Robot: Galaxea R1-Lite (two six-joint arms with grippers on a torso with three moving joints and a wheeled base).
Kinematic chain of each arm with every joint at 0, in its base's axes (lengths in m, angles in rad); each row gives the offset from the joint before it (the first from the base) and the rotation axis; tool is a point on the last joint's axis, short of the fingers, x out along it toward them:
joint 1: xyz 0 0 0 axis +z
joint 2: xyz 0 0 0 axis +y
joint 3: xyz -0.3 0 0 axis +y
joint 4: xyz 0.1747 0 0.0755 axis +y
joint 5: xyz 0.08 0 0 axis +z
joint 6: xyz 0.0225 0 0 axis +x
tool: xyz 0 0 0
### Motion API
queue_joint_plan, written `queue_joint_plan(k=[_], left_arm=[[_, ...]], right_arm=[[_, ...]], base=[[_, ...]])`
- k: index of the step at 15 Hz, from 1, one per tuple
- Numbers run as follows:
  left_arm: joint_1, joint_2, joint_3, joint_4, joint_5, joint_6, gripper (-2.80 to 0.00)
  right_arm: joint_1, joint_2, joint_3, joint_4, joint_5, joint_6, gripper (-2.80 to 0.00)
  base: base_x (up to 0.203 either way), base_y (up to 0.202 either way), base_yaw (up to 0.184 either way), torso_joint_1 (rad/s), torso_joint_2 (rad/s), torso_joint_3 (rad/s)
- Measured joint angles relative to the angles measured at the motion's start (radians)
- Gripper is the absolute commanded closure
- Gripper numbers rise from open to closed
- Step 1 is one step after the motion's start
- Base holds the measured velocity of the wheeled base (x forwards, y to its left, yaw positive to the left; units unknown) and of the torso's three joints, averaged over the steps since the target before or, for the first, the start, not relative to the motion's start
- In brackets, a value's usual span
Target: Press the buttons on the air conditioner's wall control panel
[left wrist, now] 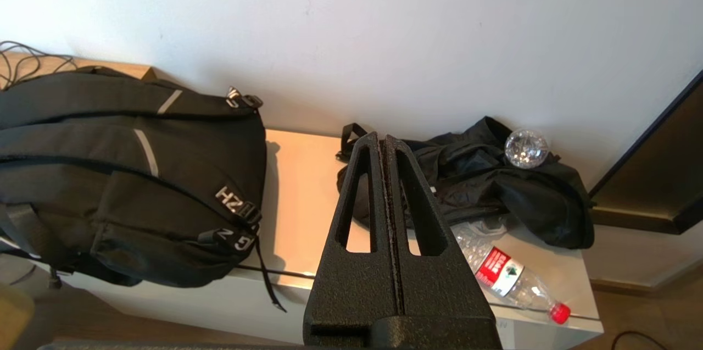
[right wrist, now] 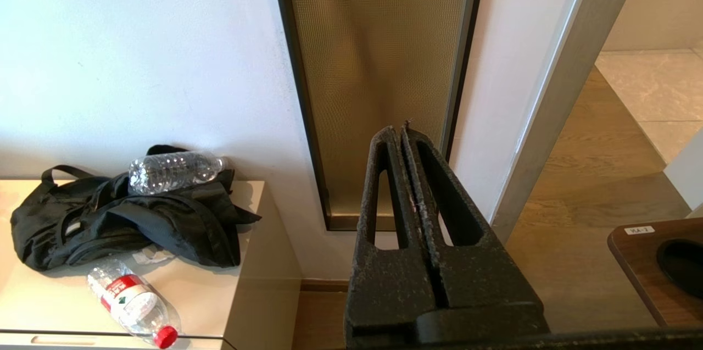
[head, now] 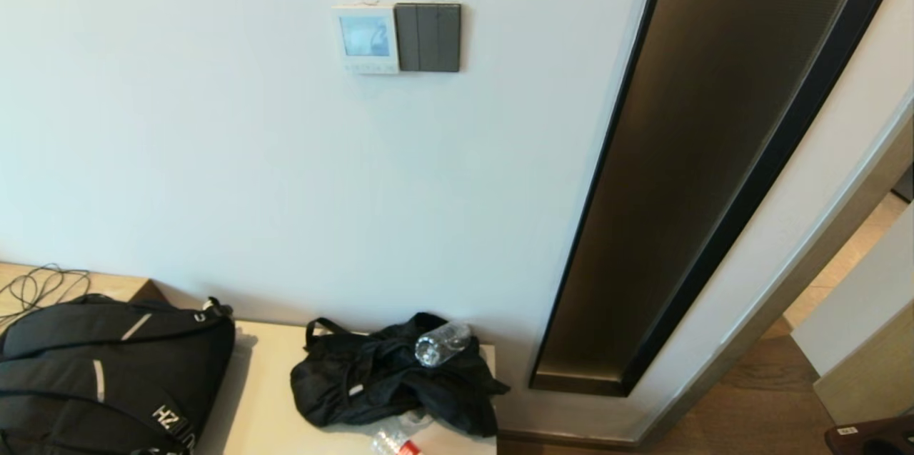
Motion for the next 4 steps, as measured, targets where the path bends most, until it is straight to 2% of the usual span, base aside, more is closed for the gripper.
queue_joint_plan(k=[4], left_arm=[[0.000,0.000,0.000,0.001,0.000,-0.003,0.00]], right_arm=[[0.000,0.000,0.000,0.000,0.000,0.000,0.00]], base=[[0.000,0.000,0.000,0.000,0.00,0.000]])
